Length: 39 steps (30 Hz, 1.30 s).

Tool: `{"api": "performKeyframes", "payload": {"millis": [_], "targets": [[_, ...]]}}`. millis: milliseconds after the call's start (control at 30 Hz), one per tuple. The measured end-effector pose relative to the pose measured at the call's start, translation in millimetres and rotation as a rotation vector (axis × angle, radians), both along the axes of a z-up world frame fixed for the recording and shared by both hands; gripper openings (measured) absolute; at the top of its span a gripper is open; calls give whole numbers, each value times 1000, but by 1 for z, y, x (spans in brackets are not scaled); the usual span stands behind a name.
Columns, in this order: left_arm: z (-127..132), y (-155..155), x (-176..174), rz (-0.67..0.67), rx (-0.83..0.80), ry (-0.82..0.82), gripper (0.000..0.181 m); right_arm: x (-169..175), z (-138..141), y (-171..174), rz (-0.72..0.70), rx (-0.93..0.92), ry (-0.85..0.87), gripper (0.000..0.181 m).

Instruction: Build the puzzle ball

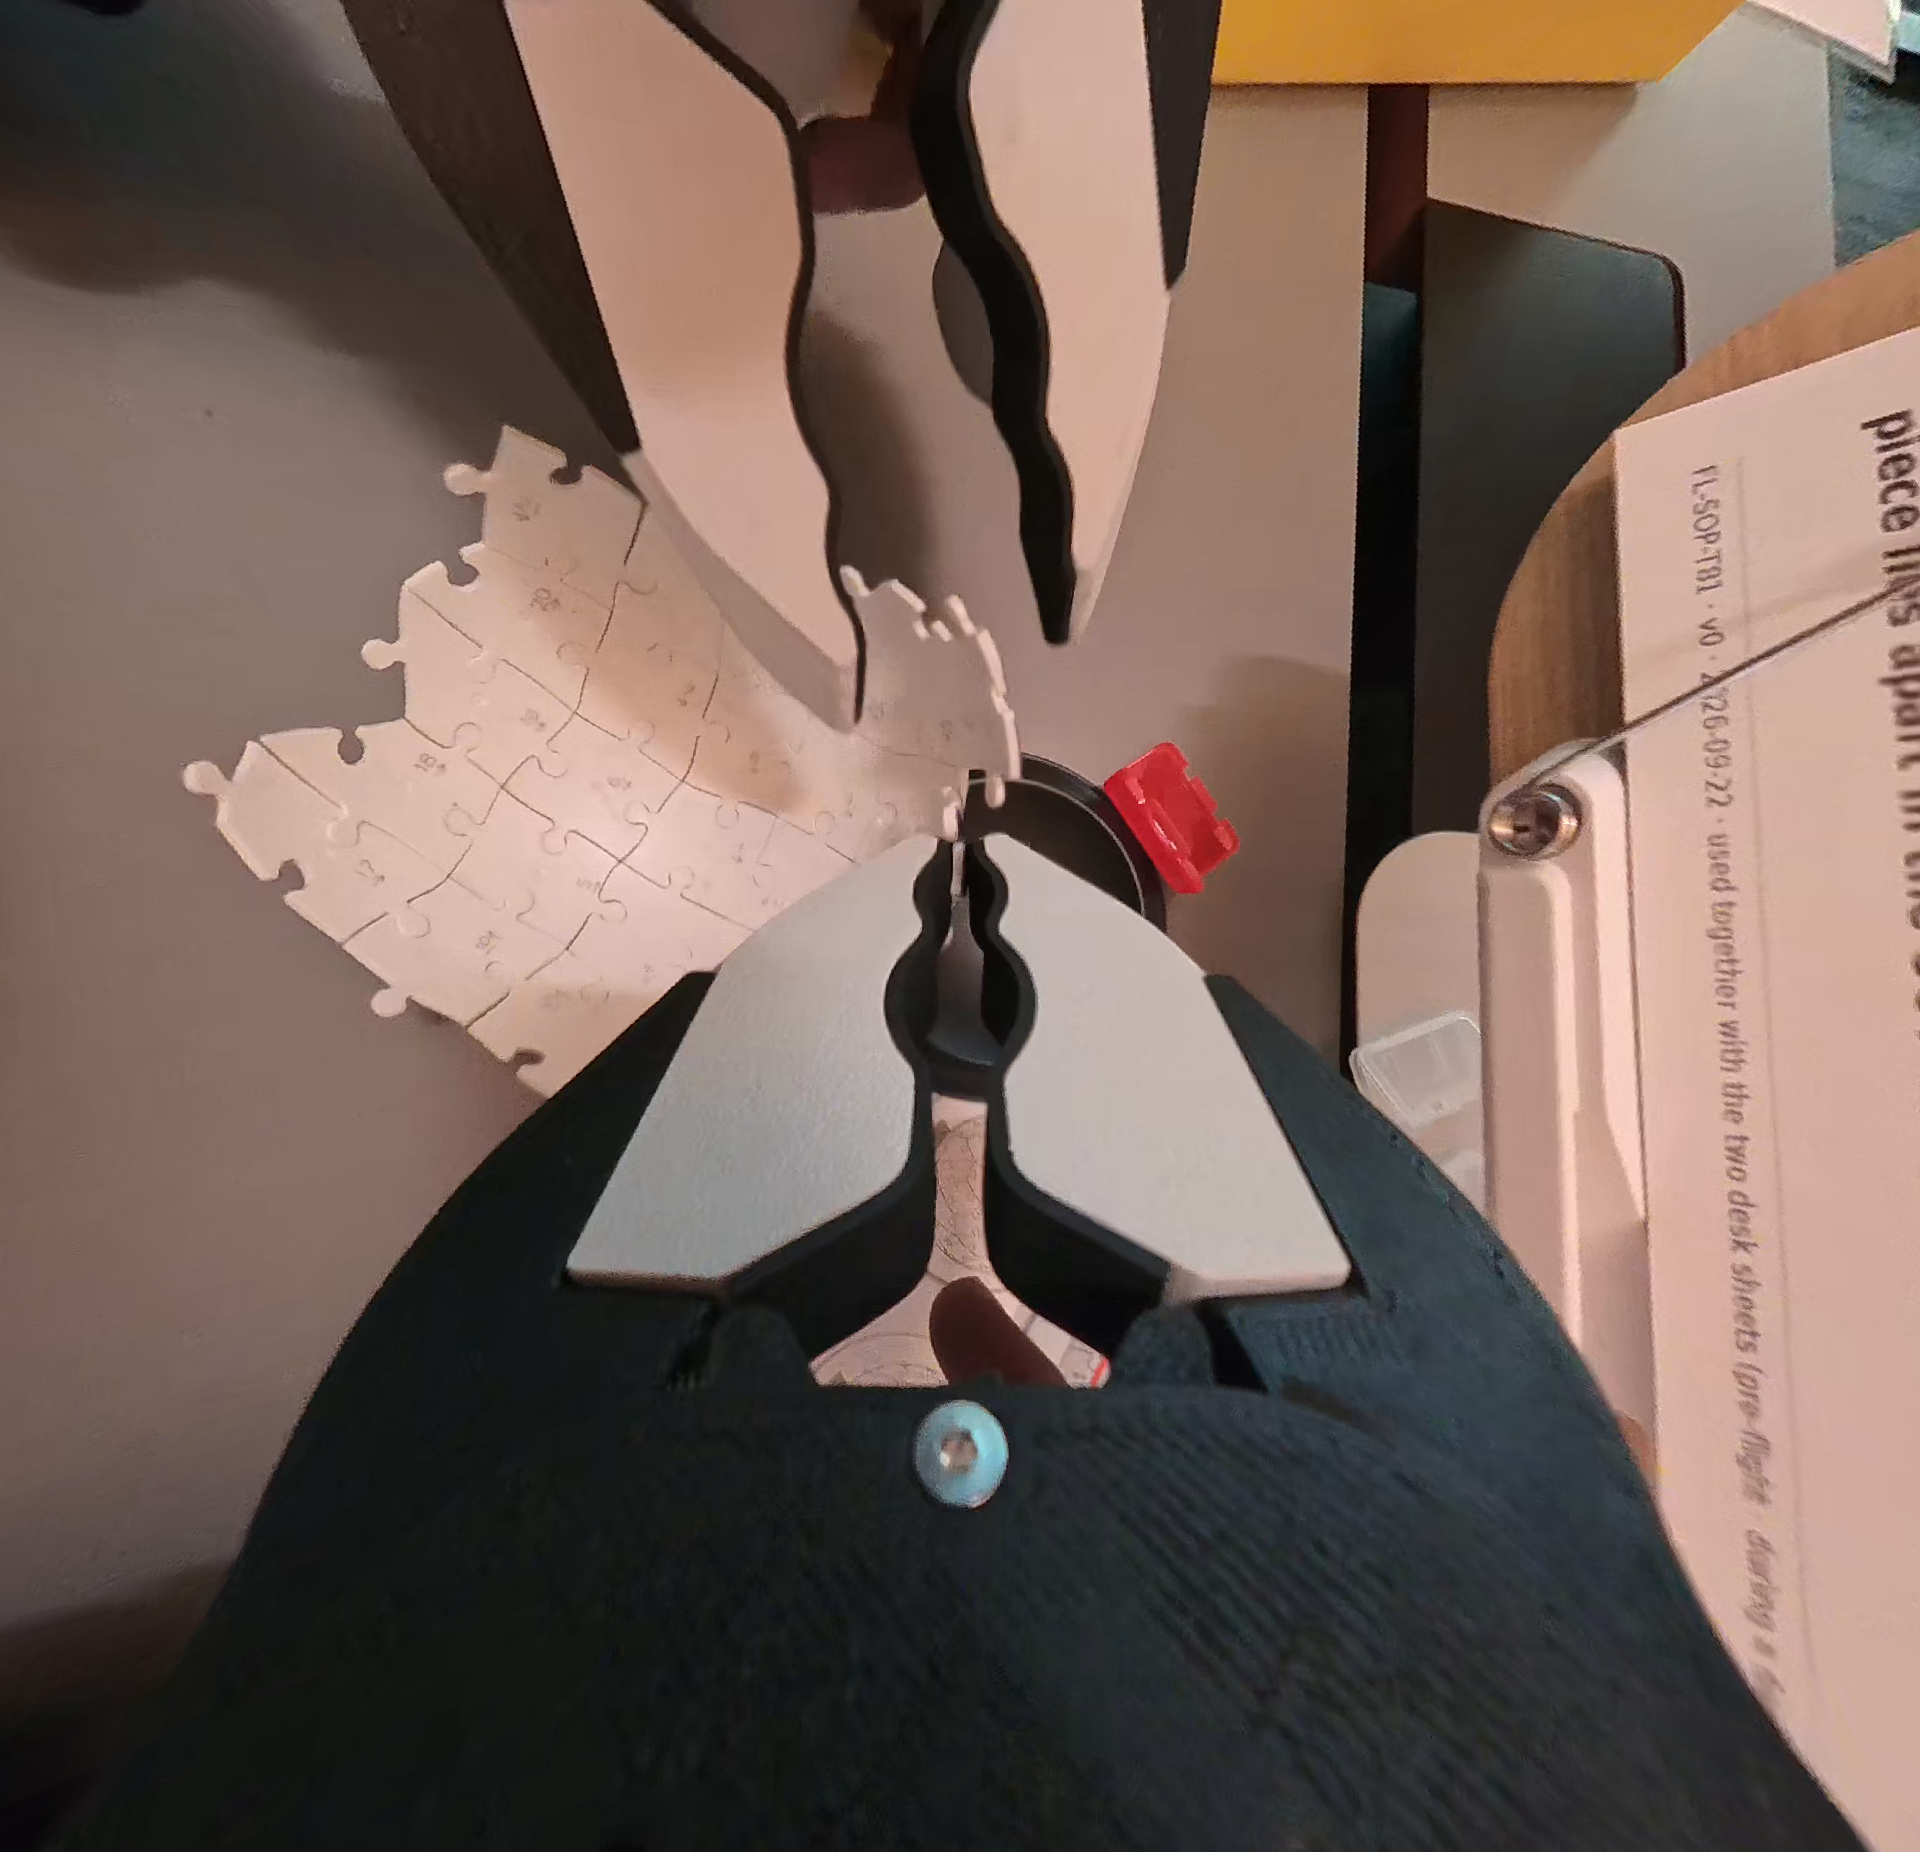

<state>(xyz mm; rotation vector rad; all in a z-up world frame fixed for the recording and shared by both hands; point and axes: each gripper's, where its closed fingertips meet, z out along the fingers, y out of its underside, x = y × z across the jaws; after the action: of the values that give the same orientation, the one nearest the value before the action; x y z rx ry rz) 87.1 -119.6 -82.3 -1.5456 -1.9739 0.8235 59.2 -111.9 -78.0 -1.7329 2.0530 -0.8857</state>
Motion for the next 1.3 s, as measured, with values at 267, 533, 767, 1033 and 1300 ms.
{"api": "performKeyframes", "payload": {"millis": [267, 533, 767, 1033, 1300], "targets": [[71, 14, 3, 24, -123, 140, 27, -1, 49, 10, 23, 12, -245, 2], [61, 28, -12, -92, -157, 111, 12, 8, 79, 22, 83, 33, -418, 3], [54, 28, -13, -126, -208, 71, 2, 9, 73, 19, 90, 53, -435, 3], [47, 28, -11, -124, -158, 56, 1, 12, 64, 27, 154, 84, -411, 10], [46, 26, -12, -98, -137, 51, 1, 11, 63, 20, 122, 53, -406, 5]]}}
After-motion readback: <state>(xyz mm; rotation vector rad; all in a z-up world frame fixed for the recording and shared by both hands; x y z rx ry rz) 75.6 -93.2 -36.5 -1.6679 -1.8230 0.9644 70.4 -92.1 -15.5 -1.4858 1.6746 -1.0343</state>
